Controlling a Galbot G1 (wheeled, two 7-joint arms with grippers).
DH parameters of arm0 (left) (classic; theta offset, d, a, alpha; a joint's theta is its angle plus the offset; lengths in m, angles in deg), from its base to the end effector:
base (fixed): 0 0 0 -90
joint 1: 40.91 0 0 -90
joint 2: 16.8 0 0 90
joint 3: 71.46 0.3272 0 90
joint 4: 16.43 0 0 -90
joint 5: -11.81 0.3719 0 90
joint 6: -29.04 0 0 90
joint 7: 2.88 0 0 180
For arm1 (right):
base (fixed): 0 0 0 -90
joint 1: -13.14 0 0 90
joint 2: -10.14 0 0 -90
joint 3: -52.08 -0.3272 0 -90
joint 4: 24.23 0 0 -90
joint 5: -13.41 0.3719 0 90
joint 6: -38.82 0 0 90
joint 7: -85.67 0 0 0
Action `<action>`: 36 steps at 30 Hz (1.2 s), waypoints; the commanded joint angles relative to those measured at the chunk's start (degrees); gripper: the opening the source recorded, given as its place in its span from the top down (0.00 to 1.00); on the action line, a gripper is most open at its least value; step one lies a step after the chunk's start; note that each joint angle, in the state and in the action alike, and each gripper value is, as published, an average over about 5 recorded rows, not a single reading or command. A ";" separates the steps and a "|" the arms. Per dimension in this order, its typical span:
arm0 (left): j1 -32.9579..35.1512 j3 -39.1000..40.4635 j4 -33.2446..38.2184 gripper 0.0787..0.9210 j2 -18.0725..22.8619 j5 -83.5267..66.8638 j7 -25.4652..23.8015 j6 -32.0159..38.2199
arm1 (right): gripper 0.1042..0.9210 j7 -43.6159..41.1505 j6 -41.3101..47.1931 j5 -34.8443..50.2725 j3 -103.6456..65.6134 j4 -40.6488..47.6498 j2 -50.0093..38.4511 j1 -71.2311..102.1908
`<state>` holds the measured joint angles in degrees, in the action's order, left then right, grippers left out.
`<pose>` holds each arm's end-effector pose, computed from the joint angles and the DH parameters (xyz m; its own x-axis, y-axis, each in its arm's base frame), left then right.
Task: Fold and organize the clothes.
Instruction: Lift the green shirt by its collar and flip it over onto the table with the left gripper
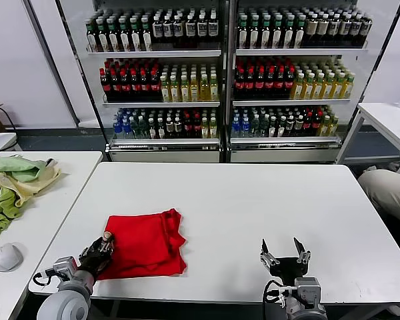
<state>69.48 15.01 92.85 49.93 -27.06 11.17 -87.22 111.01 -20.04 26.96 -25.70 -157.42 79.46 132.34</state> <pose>0.2660 0.1006 -0.2901 -0.8654 -0.0498 0.4986 -0.1464 0.9767 -0.1566 0.1883 0.0280 -0.2063 -0.9360 0.0493 0.3486 0.0047 0.9918 -0.1276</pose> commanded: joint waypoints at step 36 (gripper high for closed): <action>-6.22 31.83 10.09 0.98 16.37 3.90 -4.35 -3.91 | 0.12 0.27 -0.20 0.87 -0.78 0.21 -0.94 -1.27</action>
<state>68.73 6.35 107.04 47.57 -39.19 8.56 -92.10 111.24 -20.32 27.88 -26.40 -157.33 78.66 131.18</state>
